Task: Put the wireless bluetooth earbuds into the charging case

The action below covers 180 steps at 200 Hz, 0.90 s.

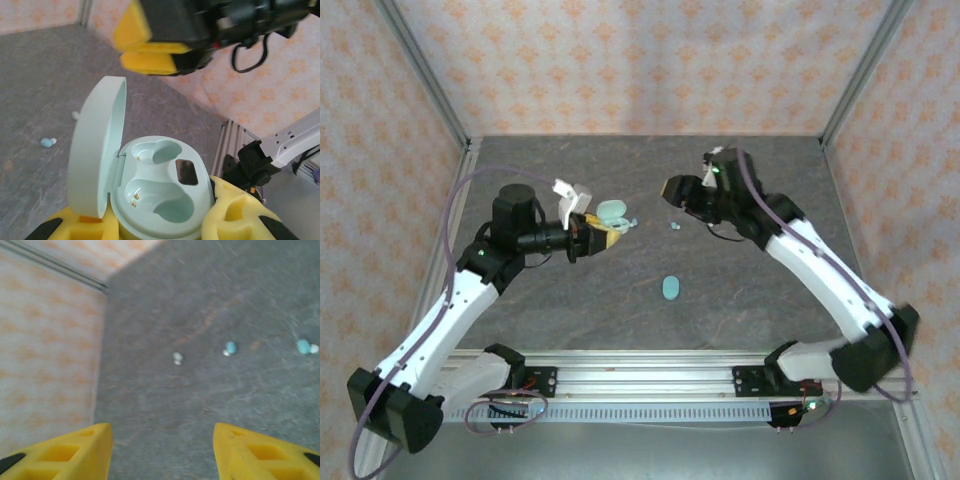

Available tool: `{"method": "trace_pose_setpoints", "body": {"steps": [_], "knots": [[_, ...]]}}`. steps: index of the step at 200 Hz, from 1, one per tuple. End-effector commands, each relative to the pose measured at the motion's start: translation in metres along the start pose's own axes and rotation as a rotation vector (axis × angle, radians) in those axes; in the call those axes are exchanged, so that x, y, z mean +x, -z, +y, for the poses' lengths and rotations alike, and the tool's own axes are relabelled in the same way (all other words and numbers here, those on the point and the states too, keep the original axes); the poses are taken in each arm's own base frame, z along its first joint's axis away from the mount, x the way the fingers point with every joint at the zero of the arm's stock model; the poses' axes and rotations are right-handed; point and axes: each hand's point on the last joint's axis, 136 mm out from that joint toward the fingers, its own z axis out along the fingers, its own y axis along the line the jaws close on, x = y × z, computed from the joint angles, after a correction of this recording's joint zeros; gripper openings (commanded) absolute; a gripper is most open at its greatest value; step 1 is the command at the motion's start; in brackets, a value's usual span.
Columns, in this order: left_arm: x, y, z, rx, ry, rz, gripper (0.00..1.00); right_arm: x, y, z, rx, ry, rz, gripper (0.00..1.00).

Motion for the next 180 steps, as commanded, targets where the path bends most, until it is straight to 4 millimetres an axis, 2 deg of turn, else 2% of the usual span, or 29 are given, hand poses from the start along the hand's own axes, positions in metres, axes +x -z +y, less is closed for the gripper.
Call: {"method": "trace_pose_setpoints", "body": {"steps": [1,32,50,81,103,138,180], "knots": [[-0.012,0.014,-0.001,-0.047,-0.016,-0.096,0.09,0.013,-0.038,-0.015,0.126,0.027,0.102,0.55],[-0.002,0.024,0.001,-0.098,-0.005,-0.092,0.09,0.02,-0.111,-0.003,0.134,0.096,0.185,0.53],[0.0,0.028,0.001,-0.12,-0.01,-0.091,0.09,0.026,-0.153,-0.001,0.142,0.115,0.231,0.48],[-0.001,0.035,-0.002,-0.143,-0.027,-0.102,0.09,0.035,-0.209,-0.002,0.22,0.197,0.24,0.44],[-0.001,0.037,-0.005,-0.145,-0.031,-0.097,0.1,0.049,-0.245,0.0,0.232,0.231,0.256,0.43],[-0.003,0.042,-0.012,-0.131,-0.036,-0.106,0.1,0.065,-0.283,0.002,0.242,0.296,0.26,0.41],[-0.002,0.043,-0.014,-0.125,-0.038,-0.107,0.1,0.074,-0.308,-0.001,0.241,0.327,0.263,0.4]]}}
